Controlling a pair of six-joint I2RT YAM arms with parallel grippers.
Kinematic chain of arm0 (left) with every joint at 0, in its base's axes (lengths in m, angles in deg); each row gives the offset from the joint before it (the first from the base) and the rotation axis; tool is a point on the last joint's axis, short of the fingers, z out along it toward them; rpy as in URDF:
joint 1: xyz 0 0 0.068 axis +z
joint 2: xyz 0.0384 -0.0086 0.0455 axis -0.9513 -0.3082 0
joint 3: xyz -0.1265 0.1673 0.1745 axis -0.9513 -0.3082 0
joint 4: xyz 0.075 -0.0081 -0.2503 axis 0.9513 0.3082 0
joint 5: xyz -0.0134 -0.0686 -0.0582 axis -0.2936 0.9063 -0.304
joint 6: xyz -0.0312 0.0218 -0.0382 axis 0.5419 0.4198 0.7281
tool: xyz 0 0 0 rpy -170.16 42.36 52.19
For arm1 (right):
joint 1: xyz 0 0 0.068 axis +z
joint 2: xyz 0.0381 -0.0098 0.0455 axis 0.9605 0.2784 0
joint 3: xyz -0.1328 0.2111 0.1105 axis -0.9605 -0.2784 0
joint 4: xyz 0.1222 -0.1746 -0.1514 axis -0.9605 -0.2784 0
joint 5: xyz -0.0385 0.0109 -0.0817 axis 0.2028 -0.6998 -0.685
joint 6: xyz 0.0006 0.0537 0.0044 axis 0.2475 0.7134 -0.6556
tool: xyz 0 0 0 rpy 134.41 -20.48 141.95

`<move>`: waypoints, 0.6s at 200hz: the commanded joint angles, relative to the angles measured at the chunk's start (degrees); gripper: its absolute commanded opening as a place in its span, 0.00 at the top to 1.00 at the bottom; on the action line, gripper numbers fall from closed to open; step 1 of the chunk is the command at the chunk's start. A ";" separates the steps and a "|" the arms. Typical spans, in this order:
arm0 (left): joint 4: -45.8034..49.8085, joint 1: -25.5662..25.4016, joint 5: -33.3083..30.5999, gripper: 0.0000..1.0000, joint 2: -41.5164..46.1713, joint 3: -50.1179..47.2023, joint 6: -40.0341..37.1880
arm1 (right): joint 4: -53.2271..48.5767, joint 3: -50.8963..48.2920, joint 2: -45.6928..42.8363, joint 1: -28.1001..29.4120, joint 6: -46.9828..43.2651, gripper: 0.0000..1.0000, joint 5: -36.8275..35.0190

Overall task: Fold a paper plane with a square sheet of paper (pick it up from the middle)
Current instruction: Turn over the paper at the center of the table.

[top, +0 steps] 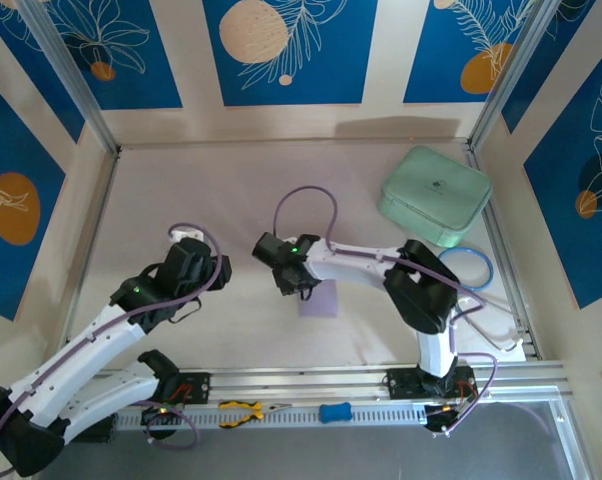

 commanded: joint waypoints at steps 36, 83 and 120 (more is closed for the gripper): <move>-12.59 0.54 23.47 0.47 -9.32 -1.92 -2.84 | 28.21 -23.32 -22.43 -13.37 3.89 0.59 27.49; -26.41 0.48 33.96 0.49 -20.85 -1.72 0.57 | 37.03 -37.18 -28.95 -26.07 6.01 0.86 37.63; -35.27 0.37 36.84 0.48 -28.00 -2.29 4.60 | 41.29 -40.22 -26.18 -29.79 6.27 0.89 42.16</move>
